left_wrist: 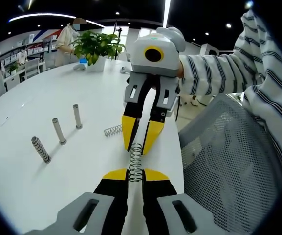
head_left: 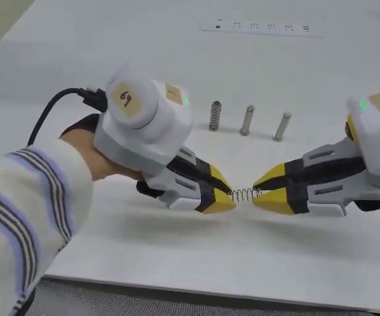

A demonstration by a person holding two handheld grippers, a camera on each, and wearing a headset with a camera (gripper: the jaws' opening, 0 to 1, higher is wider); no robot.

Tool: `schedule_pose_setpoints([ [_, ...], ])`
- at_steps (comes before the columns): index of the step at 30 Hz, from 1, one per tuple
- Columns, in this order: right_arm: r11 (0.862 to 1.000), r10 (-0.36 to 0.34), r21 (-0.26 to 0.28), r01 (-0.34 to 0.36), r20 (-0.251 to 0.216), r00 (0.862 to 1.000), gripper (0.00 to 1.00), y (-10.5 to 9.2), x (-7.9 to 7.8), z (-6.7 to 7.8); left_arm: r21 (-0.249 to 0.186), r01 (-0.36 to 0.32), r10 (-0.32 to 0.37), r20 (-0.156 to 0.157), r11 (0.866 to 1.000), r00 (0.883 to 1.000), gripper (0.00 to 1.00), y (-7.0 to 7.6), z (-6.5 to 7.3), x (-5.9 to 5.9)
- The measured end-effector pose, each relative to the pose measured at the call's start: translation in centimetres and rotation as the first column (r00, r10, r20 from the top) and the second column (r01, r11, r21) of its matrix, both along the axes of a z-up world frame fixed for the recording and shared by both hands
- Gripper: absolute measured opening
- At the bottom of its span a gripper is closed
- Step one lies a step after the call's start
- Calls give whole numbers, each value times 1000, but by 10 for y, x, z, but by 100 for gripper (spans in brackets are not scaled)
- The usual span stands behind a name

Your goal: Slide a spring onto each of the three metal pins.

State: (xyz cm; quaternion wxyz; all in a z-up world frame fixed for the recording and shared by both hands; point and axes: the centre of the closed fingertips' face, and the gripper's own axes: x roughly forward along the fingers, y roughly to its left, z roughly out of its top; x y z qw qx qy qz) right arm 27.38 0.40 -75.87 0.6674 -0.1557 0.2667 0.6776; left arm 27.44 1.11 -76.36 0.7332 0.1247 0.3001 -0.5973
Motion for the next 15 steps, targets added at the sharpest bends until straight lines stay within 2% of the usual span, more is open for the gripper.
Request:
schedule_pose_setpoints([
  [5, 1000, 15, -11, -14, 20, 1000, 9, -2, -1, 0, -4, 5, -5, 10, 1000, 1000, 3, -2, -1, -1],
  [7, 1000, 15, -13, -15, 19, 1000, 9, -3, -1, 1, -3, 6, -6, 15, 1000, 1000, 3, -3, -1, -2],
  [9, 1000, 15, -13, -15, 21, 1000, 9, -4, -2, 3, 0, 15, -15, 34, 1000, 999, 3, -4, 0, -3],
  [13, 999, -8, -31, 8, 0, 1000, 9, -6, 0, 6, -8, 6, -5, 44, 1000, 999, 3, -5, 1, -1],
  [15, 1000, -1, -30, 1, 8, 1000, 9, -6, 1, 7, -18, -5, 6, 45, 1000, 999, 2, -6, 1, 0],
])
